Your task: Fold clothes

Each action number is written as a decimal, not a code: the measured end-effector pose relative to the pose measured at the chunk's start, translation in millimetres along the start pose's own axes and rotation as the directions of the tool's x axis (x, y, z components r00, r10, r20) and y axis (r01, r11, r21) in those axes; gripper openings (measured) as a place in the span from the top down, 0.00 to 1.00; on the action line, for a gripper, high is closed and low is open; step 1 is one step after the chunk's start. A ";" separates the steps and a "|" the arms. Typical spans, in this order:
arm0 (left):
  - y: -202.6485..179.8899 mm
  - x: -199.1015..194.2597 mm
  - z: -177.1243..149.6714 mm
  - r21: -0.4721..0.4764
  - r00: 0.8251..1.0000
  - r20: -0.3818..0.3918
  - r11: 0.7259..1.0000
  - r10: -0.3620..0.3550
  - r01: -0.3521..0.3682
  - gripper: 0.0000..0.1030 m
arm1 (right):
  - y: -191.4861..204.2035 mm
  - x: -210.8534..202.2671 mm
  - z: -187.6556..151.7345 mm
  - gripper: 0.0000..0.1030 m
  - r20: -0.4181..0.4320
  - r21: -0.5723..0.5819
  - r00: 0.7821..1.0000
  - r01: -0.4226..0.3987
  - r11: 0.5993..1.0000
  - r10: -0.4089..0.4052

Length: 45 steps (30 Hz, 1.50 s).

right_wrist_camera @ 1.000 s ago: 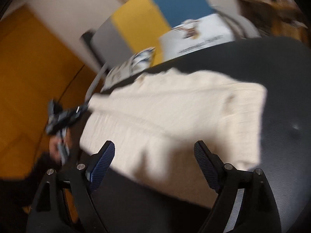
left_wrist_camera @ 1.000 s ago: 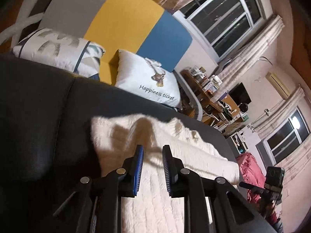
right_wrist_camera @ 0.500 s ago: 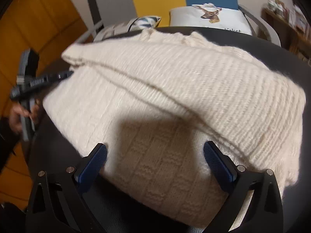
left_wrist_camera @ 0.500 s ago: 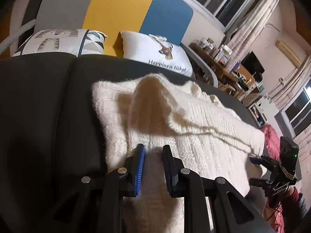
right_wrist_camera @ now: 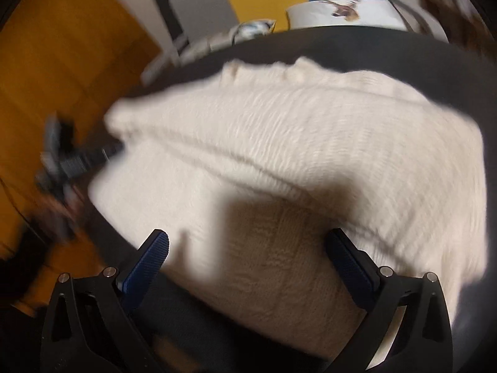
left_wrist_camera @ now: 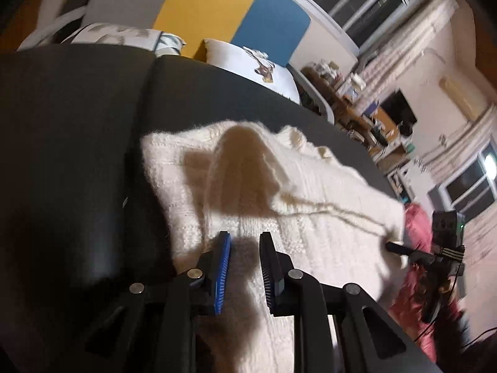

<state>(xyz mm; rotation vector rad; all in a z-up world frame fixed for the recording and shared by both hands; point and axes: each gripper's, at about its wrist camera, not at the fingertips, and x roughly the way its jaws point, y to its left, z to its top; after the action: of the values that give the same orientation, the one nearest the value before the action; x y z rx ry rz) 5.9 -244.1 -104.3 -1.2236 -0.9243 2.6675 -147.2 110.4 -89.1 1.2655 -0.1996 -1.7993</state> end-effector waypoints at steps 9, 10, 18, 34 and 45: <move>0.4 -16.6 -4.9 -0.204 0.989 0.127 0.973 -0.081 0.106 0.76 | -46.6 -105.4 -32.6 0.00 0.336 0.268 0.941 -0.047 0.962 -0.047; -5.2 -14.0 -4.9 -0.183 0.992 0.115 0.980 -0.056 0.076 0.76 | -37.4 -110.1 -29.2 0.04 0.348 0.228 0.932 0.020 0.973 -0.101; -25.5 -3.6 -14.3 -0.128 0.999 0.051 0.992 -0.007 0.013 0.76 | -45.6 -104.4 -2.2 0.98 0.322 0.165 0.929 0.136 0.977 -0.183; -19.9 15.5 -4.5 -0.201 0.995 0.013 0.975 0.099 -0.095 0.75 | -89.6 -76.8 10.3 0.95 0.257 0.151 0.960 0.072 0.986 -0.110; -17.7 10.7 -14.2 -0.245 0.991 0.049 0.963 0.124 -0.108 0.75 | -101.9 -69.6 13.0 0.32 0.222 0.168 0.973 -0.101 0.981 0.062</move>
<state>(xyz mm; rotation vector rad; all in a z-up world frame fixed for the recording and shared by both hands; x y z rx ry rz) 5.5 -219.5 -109.0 -1.2804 -1.2587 2.7636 -211.1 216.6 -95.2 1.1630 -0.5388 -1.8783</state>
